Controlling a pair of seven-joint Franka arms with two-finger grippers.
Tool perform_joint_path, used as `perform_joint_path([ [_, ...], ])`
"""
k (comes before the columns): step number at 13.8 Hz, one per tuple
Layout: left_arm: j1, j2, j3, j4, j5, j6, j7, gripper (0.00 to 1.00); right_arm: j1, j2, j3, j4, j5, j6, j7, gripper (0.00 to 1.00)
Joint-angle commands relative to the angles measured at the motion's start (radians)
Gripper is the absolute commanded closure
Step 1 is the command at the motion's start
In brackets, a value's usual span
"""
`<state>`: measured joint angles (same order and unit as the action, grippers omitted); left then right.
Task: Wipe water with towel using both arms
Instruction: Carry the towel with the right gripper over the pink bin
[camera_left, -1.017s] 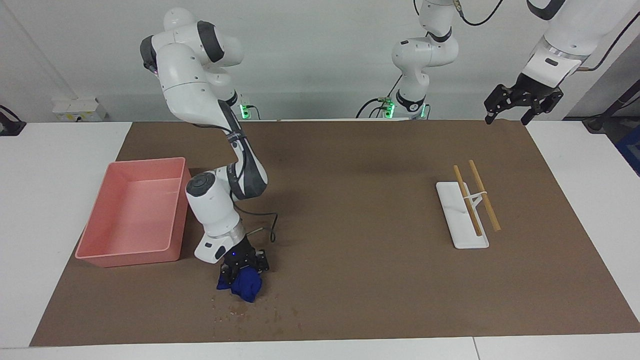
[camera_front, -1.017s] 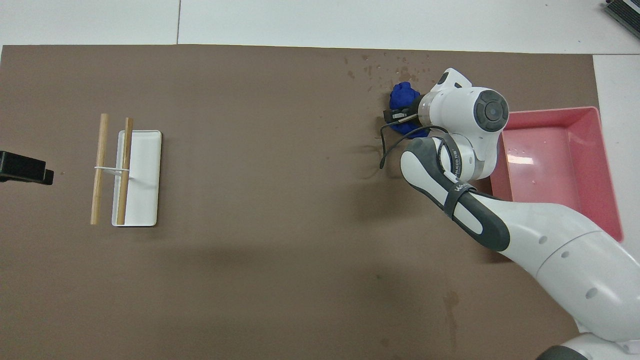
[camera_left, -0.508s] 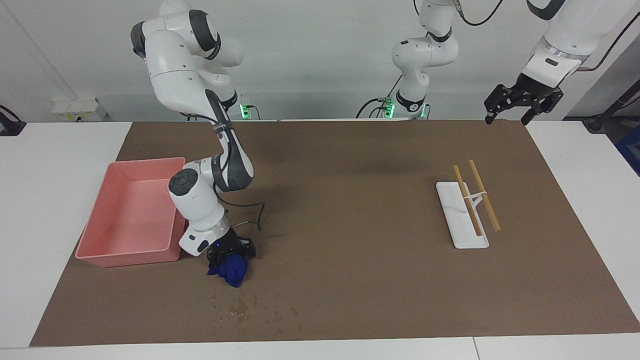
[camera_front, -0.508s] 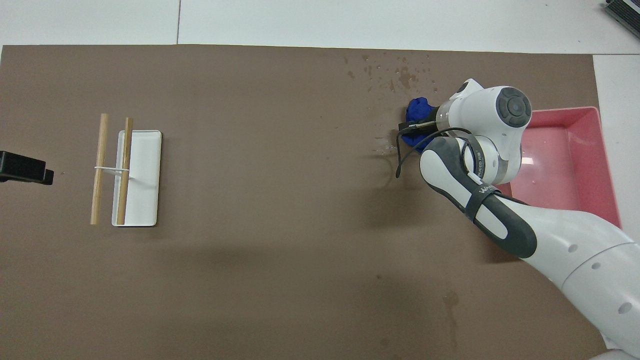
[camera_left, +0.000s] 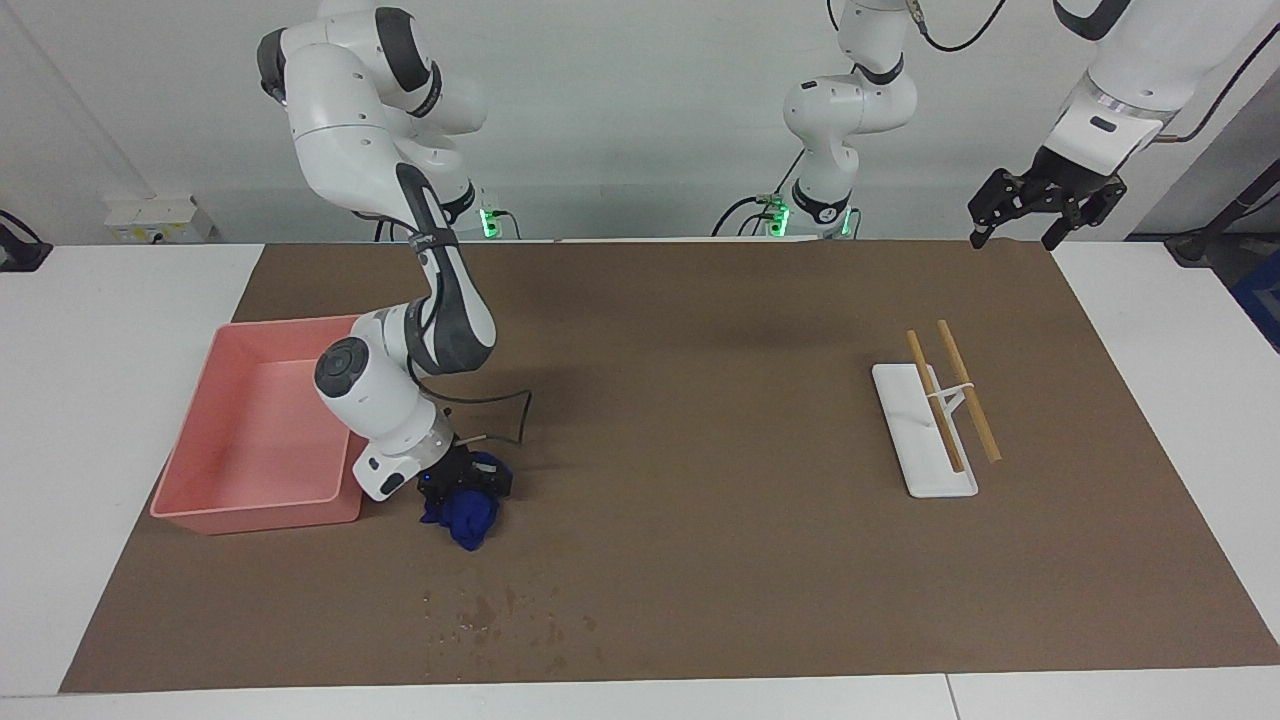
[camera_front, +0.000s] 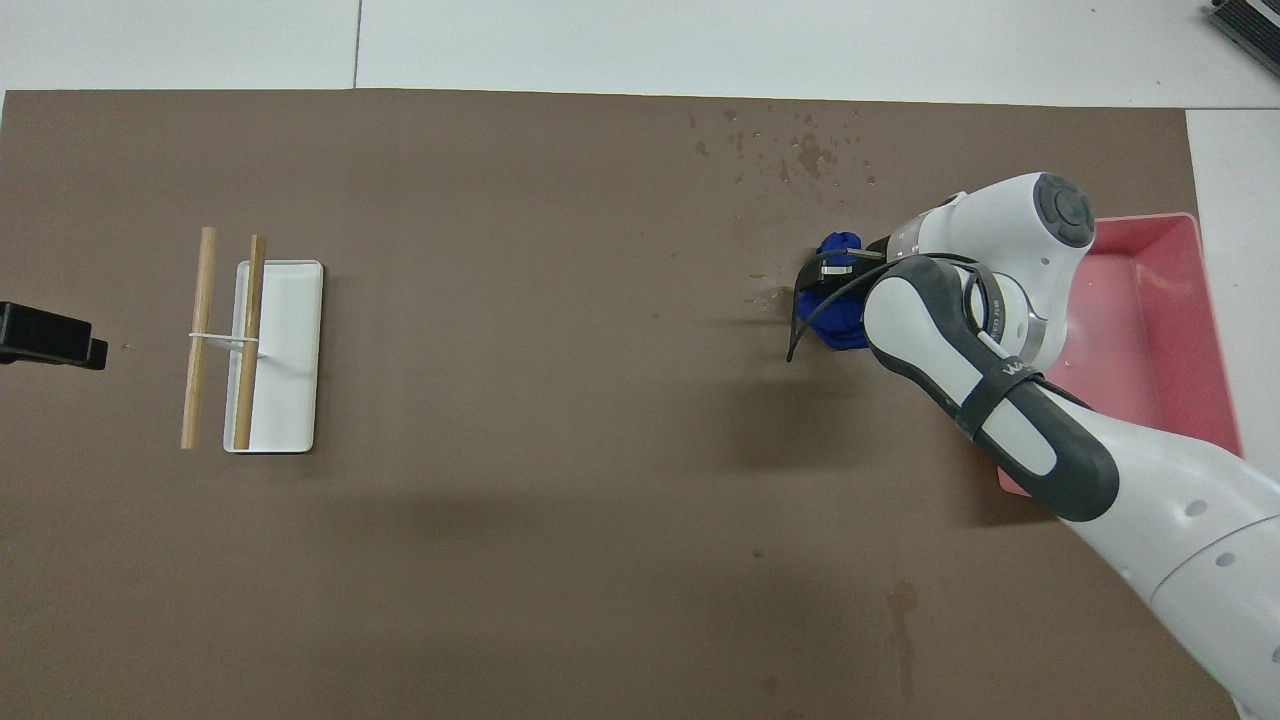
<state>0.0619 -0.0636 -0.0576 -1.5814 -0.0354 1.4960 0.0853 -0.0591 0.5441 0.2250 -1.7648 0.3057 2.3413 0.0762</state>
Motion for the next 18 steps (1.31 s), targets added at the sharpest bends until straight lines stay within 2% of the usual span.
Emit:
perform_joint_path([
  [1, 0.012, -0.027, -0.008, -0.032, -0.003, 0.007, 0.005, 0.0, 0.018, 0.01, 0.014, -0.119, 0.067, -0.02, 0.072, 1.0],
  [5, 0.012, -0.027, -0.008, -0.032, -0.003, 0.007, 0.005, 0.0, 0.05, -0.076, 0.007, -0.096, 0.033, -0.097, 0.093, 1.0],
  [8, 0.012, -0.027, -0.008, -0.032, -0.003, 0.007, 0.005, 0.0, 0.035, -0.151, 0.005, -0.038, -0.116, -0.242, 0.088, 1.0],
  [10, 0.012, -0.027, -0.008, -0.032, -0.003, 0.007, 0.005, 0.0, 0.024, -0.222, 0.004, -0.035, -0.235, -0.31, 0.07, 1.0],
  [13, 0.012, -0.027, -0.008, -0.032, -0.003, 0.007, 0.005, 0.0, -0.063, -0.329, 0.004, -0.028, -0.258, -0.469, -0.086, 1.0],
  [16, 0.012, -0.027, -0.008, -0.032, -0.003, 0.007, 0.005, 0.0, -0.187, -0.449, 0.002, 0.047, -0.283, -0.725, -0.252, 1.0],
  [18, 0.012, -0.027, -0.008, -0.032, -0.003, 0.007, 0.005, 0.0, -0.263, -0.501, 0.001, 0.093, -0.347, -0.839, -0.391, 1.0],
])
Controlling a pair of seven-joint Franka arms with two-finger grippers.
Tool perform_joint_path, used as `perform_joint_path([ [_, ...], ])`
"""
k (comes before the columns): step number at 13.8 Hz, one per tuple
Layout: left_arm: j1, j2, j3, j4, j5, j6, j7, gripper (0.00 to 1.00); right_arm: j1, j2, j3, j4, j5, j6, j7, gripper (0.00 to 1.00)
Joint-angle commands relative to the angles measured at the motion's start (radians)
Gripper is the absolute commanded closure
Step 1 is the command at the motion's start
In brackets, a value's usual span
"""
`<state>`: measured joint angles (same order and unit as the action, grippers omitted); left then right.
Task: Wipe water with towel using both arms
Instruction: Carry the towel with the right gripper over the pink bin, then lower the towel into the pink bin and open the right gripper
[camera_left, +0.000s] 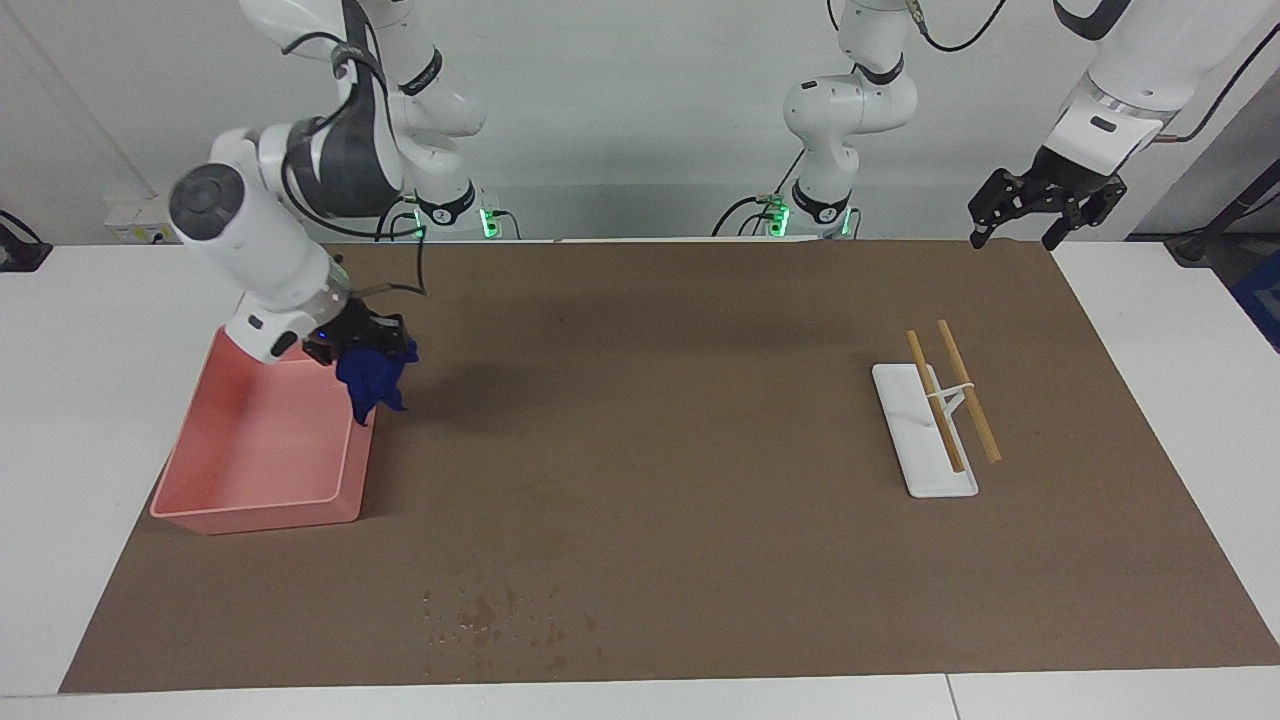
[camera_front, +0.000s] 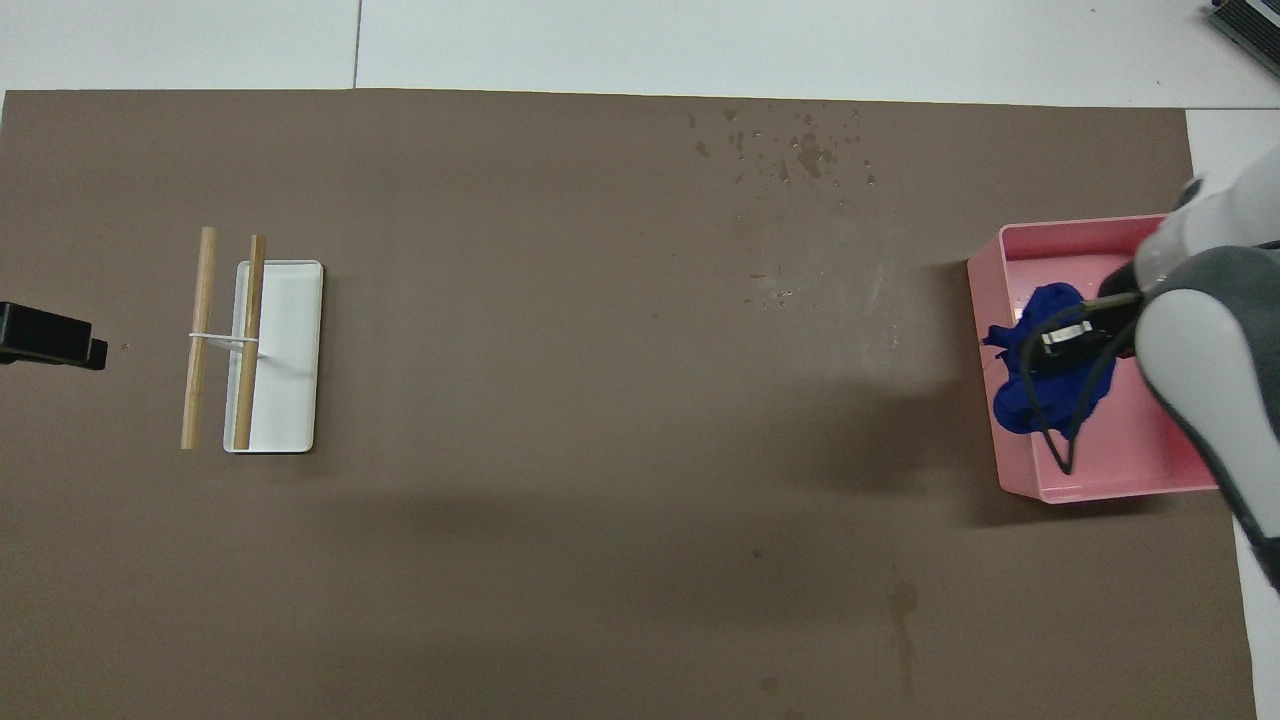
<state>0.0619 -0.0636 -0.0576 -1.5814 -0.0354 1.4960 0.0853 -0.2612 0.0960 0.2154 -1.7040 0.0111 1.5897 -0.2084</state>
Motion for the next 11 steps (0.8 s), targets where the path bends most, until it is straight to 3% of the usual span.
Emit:
perform_joint_path([
  [1, 0.012, -0.027, -0.008, -0.032, -0.003, 0.007, 0.005, 0.0, -0.103, -0.074, 0.01, 0.034, -0.083, -0.102, -0.182, 1.0],
  [4, 0.012, -0.027, -0.008, -0.032, -0.003, 0.007, 0.005, 0.0, -0.262, -0.096, 0.01, -0.008, -0.115, -0.012, -0.443, 1.0],
  [8, 0.012, -0.027, -0.008, -0.032, -0.003, 0.007, 0.005, 0.0, -0.262, -0.19, 0.012, -0.342, -0.132, 0.381, -0.424, 1.0],
  [11, 0.012, -0.027, -0.008, -0.032, -0.003, 0.007, 0.005, 0.0, -0.266, -0.136, 0.013, -0.355, -0.132, 0.394, -0.391, 1.0],
])
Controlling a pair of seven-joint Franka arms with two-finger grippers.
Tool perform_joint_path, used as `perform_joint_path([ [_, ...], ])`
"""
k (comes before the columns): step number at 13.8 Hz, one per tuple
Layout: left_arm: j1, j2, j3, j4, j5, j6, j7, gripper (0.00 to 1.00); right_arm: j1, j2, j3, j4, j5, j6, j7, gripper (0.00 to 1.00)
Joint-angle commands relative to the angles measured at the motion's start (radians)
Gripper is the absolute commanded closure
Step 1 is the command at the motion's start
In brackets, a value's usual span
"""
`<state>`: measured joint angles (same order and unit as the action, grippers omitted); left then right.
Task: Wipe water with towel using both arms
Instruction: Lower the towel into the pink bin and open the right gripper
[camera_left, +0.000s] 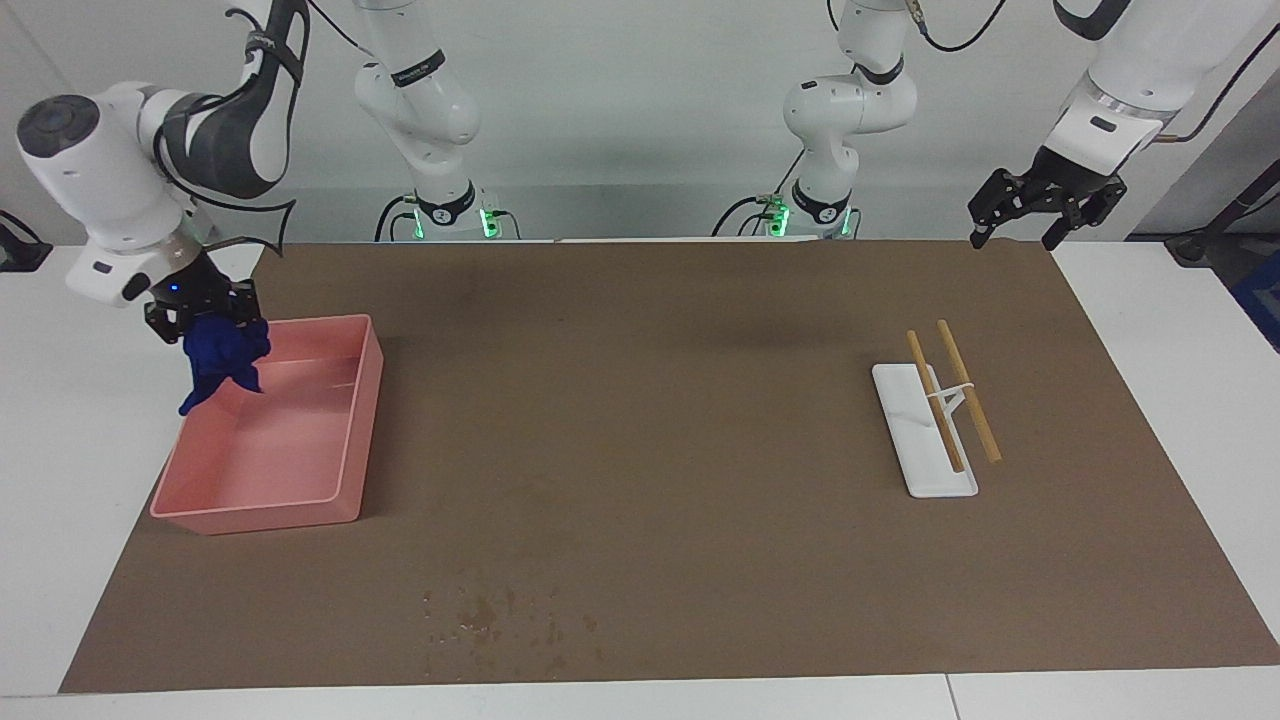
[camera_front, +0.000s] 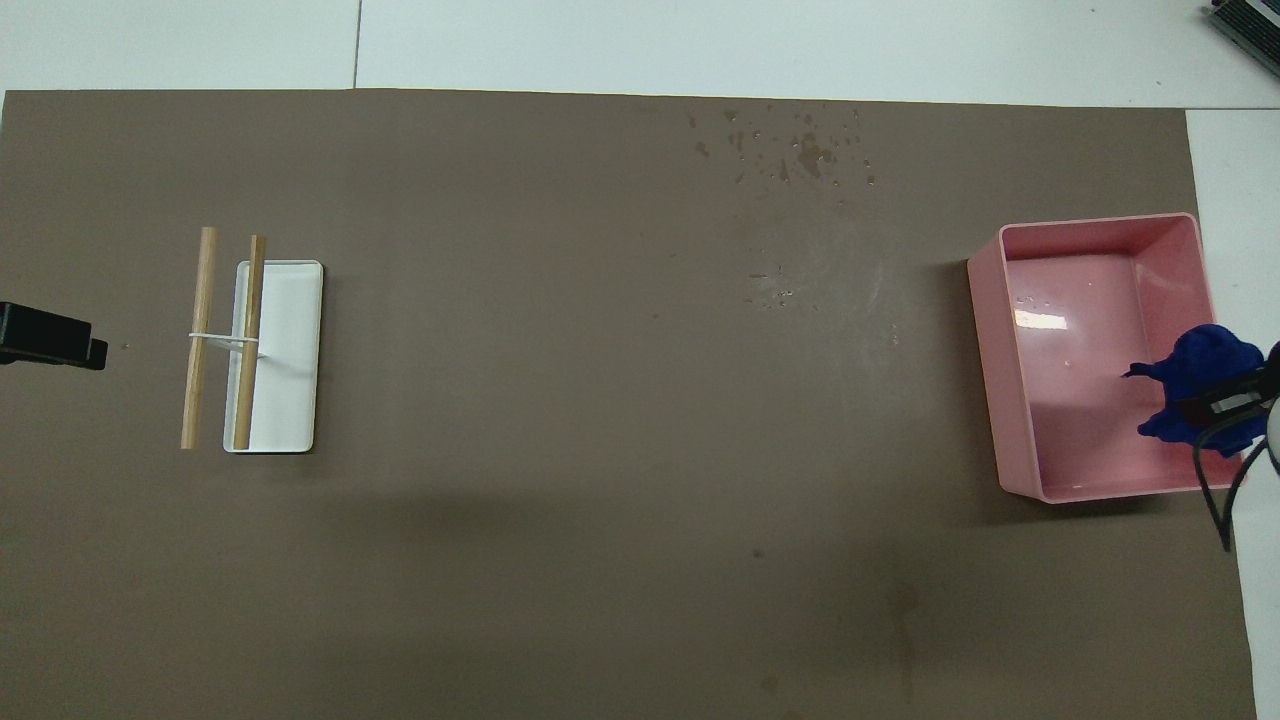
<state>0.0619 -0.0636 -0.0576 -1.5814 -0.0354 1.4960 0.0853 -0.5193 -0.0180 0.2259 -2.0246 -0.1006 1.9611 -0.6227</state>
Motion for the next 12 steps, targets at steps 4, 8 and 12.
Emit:
perform_joint_path([
  [4, 0.012, -0.027, -0.008, -0.032, -0.003, 0.007, 0.005, 0.0, -0.002, -0.017, 0.003, -0.032, -0.021, 0.015, 0.084, 0.01],
  [8, 0.012, -0.027, -0.008, -0.032, -0.003, 0.007, 0.005, 0.0, 0.054, -0.017, 0.009, 0.019, -0.019, -0.007, 0.097, 0.0],
  [12, 0.012, -0.027, -0.008, -0.032, -0.003, 0.007, 0.005, 0.0, 0.117, -0.019, 0.013, 0.113, -0.005, -0.067, 0.156, 0.0],
])
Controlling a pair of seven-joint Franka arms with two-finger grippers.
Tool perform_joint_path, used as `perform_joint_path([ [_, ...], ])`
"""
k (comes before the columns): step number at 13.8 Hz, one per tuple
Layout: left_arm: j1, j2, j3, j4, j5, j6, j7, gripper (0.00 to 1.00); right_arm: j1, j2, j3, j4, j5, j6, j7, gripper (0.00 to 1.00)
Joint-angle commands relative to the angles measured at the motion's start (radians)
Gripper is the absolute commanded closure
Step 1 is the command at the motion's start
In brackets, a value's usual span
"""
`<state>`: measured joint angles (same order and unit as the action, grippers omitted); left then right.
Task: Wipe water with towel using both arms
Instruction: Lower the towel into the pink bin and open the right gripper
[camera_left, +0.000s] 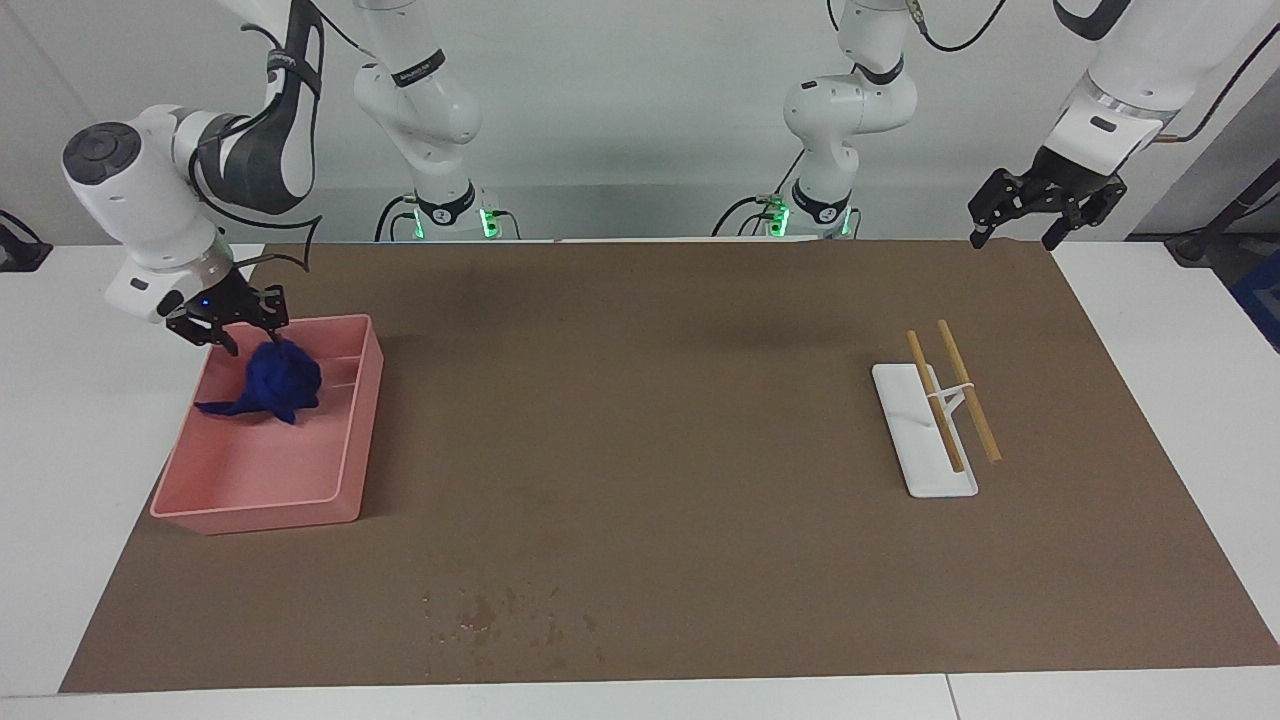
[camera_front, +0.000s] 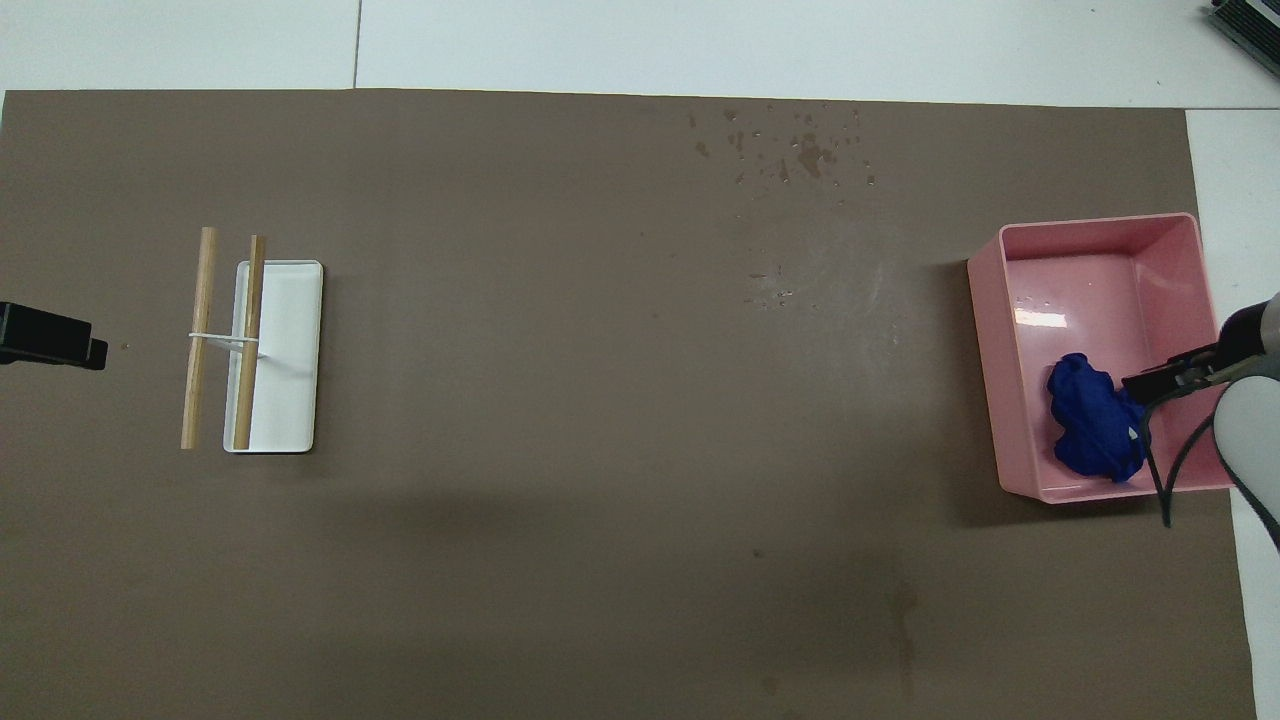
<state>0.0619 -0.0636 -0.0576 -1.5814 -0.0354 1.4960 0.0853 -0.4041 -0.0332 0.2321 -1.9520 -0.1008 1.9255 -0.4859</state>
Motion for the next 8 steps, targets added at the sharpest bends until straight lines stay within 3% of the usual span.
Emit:
perform_joint_path([
  [1, 0.012, -0.027, -0.008, -0.032, -0.003, 0.007, 0.005, 0.0, 0.04, -0.004, 0.009, 0.073, 0.001, -0.063, 0.023, 0.0],
  [3, 0.012, -0.027, -0.008, -0.032, -0.003, 0.007, 0.005, 0.0, 0.103, -0.004, 0.009, 0.132, 0.013, -0.141, 0.081, 0.0],
  [8, 0.012, -0.027, -0.008, -0.032, -0.003, 0.007, 0.005, 0.0, 0.146, -0.002, 0.01, 0.159, 0.016, -0.185, 0.162, 0.0],
])
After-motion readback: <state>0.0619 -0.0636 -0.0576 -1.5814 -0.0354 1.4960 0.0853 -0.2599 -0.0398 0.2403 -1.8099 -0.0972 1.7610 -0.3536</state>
